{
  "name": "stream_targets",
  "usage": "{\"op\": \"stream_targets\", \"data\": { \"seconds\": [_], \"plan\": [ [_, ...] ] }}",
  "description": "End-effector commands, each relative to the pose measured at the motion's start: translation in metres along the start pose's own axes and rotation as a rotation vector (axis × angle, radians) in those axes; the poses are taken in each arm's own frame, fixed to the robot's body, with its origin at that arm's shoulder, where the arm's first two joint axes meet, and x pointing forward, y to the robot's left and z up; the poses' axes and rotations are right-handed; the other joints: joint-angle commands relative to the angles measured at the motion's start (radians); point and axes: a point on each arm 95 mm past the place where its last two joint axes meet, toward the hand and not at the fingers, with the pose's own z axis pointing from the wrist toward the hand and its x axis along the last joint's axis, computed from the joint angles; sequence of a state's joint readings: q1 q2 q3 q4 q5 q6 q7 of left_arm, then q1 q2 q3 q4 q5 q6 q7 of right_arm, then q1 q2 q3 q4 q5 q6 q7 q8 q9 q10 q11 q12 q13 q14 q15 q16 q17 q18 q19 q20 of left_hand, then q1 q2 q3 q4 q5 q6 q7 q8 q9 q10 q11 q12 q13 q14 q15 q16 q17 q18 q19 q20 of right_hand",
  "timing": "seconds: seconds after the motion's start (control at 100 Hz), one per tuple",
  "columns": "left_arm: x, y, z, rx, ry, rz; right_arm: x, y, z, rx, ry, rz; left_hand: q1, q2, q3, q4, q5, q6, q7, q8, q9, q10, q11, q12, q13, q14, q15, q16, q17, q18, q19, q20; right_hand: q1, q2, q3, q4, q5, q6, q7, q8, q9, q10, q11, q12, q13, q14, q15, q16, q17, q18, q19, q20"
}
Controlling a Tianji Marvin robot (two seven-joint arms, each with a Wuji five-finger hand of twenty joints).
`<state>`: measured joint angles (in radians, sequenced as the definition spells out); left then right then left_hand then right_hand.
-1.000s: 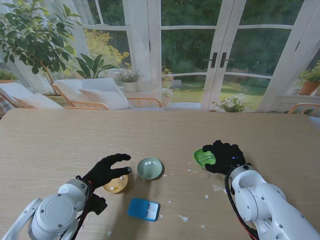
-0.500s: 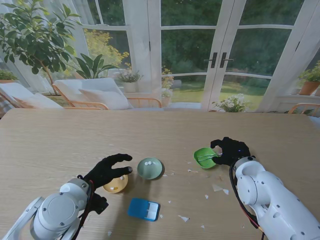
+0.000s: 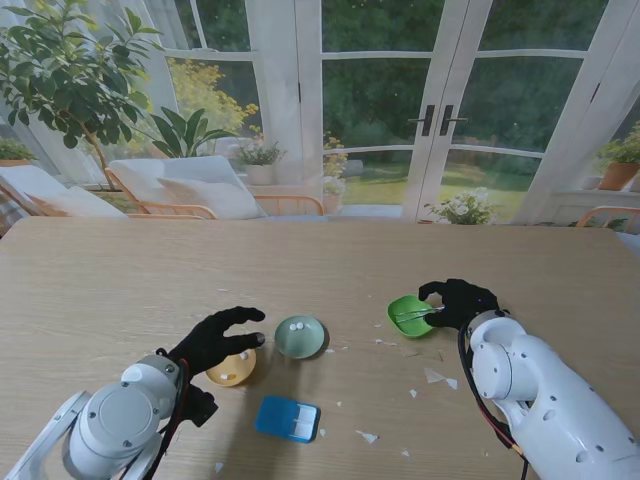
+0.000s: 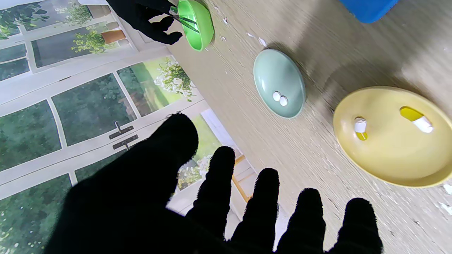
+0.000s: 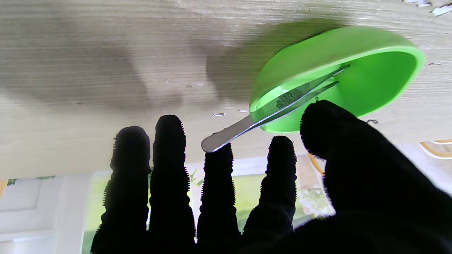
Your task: Refill the pill box with tweezers
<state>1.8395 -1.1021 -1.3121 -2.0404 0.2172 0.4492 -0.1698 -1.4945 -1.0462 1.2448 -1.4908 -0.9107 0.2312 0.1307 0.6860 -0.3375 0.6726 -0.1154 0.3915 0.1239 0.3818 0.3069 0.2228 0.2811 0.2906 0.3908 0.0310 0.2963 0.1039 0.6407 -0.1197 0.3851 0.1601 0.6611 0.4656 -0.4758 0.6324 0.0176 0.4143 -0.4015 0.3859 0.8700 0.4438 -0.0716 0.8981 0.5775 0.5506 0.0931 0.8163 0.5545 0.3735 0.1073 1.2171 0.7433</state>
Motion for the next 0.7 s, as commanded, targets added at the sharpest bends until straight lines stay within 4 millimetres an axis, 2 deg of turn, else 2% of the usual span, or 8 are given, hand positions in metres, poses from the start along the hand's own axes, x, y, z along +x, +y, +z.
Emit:
{"op": "stream_targets", "data": {
  "seconds": [0.0,0.43,0.45,0.51,0.53,0.69],
  "plan": [
    [0.001,0.002,0.000,-0.014,-0.005,-0.008,0.001,-0.007,0.000,0.022,0.000,-0.004,0.020,0.025,-0.009,0.032,0.025,-0.041,0.020,0.013,-0.020,-0.049,0.022,0.010,-0.028,-0.032,-0.021,-0.013,0.002,-0.036,-0.022,-0.005,0.024,-0.030,-0.024,-0.042,0.000,-0.050,0.016,0.009,-0.014,-0.028,0.032,0.013,0.018,0.000,0.021,0.013,0.005,-0.015,0.038,0.023],
    [0.000,0.002,0.001,-0.016,-0.007,-0.008,0.003,-0.014,0.006,0.039,0.026,-0.021,0.024,0.025,-0.009,0.031,0.034,-0.060,0.042,0.029,-0.029,-0.059,0.029,0.014,-0.025,-0.042,-0.025,-0.037,0.004,-0.043,-0.024,-0.011,0.032,-0.081,-0.057,-0.046,0.001,-0.076,0.059,0.018,-0.048,-0.034,0.012,0.008,-0.002,0.004,0.021,0.016,-0.012,-0.011,0.054,0.029],
    [0.000,0.002,0.001,-0.015,-0.007,-0.008,0.003,-0.014,0.007,0.038,0.026,-0.020,0.024,0.026,-0.009,0.031,0.034,-0.061,0.042,0.029,-0.029,-0.059,0.029,0.014,-0.025,-0.042,-0.025,-0.038,0.004,-0.043,-0.024,-0.011,0.027,-0.087,-0.035,-0.041,-0.002,-0.076,0.069,0.021,-0.047,-0.033,0.010,0.006,-0.001,0.006,0.021,0.016,-0.011,-0.010,0.055,0.029],
    [0.000,0.002,0.001,-0.014,-0.006,-0.008,0.004,-0.015,0.009,0.035,0.025,-0.020,0.024,0.025,-0.009,0.031,0.034,-0.061,0.043,0.030,-0.029,-0.059,0.030,0.015,-0.024,-0.042,-0.025,-0.039,0.004,-0.043,-0.025,-0.012,-0.077,-0.143,0.244,-0.074,0.001,-0.078,0.083,0.013,-0.045,-0.033,0.011,0.000,0.003,0.007,0.022,0.015,-0.008,-0.008,0.058,0.027],
    [0.000,0.002,0.001,-0.014,-0.007,-0.009,0.004,-0.015,0.010,0.037,0.025,-0.018,0.024,0.026,-0.009,0.030,0.035,-0.063,0.044,0.031,-0.029,-0.060,0.030,0.015,-0.024,-0.043,-0.025,-0.040,0.004,-0.044,-0.025,-0.012,-0.093,-0.149,0.293,-0.087,0.002,-0.079,0.085,0.012,-0.044,-0.033,0.011,-0.001,0.004,0.007,0.022,0.015,-0.008,-0.008,0.059,0.027],
    [-0.001,0.002,0.002,-0.015,-0.010,-0.012,0.005,-0.019,0.014,0.039,0.022,-0.010,0.024,0.026,-0.010,0.030,0.031,-0.061,0.045,0.032,-0.030,-0.061,0.032,0.016,-0.024,-0.044,-0.025,-0.045,0.004,-0.044,-0.025,-0.014,-0.093,-0.142,0.353,-0.098,0.023,-0.082,0.104,0.015,-0.028,-0.033,0.014,-0.001,0.018,0.004,0.028,0.017,0.005,-0.009,0.070,0.030]
  ]
}}
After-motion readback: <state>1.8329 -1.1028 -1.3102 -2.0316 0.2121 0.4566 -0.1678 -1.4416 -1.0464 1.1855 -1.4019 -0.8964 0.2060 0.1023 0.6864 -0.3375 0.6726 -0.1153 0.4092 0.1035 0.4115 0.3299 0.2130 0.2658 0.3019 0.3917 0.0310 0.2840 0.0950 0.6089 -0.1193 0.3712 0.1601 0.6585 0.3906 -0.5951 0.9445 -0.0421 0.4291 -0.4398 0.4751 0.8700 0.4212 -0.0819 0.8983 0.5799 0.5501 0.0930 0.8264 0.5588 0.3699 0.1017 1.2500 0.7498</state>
